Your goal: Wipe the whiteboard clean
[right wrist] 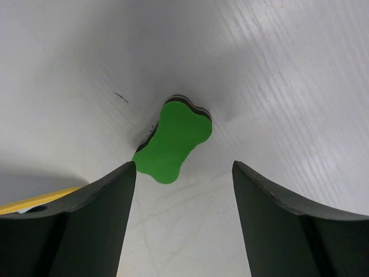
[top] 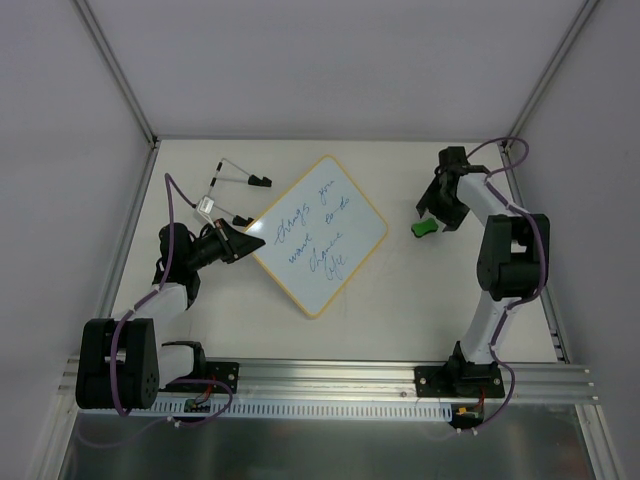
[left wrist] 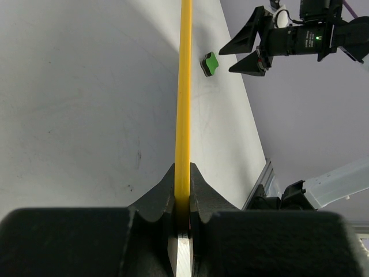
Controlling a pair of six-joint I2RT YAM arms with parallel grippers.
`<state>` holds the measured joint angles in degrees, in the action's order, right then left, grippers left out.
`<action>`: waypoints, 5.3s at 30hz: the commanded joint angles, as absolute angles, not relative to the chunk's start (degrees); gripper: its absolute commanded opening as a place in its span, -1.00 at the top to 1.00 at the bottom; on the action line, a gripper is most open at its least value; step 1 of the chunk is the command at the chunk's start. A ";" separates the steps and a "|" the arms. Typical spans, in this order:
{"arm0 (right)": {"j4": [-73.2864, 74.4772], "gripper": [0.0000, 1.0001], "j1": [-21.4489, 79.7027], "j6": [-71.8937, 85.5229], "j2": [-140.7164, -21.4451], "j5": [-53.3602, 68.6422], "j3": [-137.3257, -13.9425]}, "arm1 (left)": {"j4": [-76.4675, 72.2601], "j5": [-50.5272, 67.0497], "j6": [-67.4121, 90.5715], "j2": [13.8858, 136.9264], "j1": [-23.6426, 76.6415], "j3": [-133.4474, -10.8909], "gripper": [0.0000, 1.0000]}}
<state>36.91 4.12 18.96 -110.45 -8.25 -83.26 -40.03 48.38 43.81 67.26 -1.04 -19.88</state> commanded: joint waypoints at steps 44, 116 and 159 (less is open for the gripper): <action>37.88 -0.12 7.65 43.42 -113.38 -18.81 -83.93 | -39.02 48.08 38.76 66.01 -0.26 -21.53 1.00; 8.97 0.99 51.40 -16.34 -109.87 11.61 -84.47 | -30.50 38.59 23.91 68.64 7.82 -20.92 1.00; 15.12 0.99 35.68 -5.19 -121.20 5.89 -103.37 | -20.48 32.34 18.98 60.91 13.01 -21.18 1.00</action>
<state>13.78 31.07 -6.59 -120.88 2.37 -102.74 -23.79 32.58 33.15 60.03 11.31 -20.64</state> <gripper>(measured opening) 0.284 0.164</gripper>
